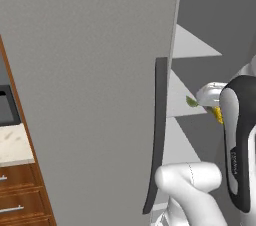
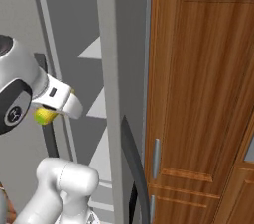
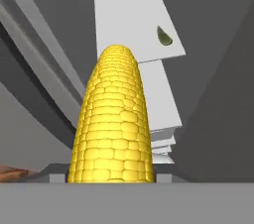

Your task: Take the lemon wedge and corn out of the freezer and place them in the tupperware container on the counter. Then put the tupperware containing the vegetables back in the freezer.

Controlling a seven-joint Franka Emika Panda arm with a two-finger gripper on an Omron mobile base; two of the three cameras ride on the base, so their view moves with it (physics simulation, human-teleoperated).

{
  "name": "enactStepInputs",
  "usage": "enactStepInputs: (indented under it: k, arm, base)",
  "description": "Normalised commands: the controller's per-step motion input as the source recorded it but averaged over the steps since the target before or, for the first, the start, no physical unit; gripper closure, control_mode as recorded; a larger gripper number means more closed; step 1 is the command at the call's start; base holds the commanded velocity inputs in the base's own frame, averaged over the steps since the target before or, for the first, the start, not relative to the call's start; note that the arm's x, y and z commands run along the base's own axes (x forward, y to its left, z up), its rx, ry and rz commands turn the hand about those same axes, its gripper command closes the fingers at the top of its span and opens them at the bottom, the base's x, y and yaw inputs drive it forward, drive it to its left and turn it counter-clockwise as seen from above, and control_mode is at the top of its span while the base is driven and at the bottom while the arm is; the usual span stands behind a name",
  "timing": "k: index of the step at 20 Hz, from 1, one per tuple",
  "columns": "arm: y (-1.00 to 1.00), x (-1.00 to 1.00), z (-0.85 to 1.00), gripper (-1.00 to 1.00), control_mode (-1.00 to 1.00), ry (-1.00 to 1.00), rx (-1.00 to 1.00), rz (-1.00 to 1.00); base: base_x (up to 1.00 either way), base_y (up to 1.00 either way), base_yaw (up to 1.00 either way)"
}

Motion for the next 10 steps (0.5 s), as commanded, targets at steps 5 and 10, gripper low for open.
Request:
enactStepInputs:
  k: [5, 10]
  arm:
    - [0.24, -0.18, 0.00, 1.00, -1.00, -0.03, -0.10, 0.00]
    - [0.00, 0.00, 0.00, 1.00, 1.00, 0.00, 0.00, 0.00]
  base:
    - [0.00, 0.00, 0.00]
    - [-0.93, 0.17, 0.00]
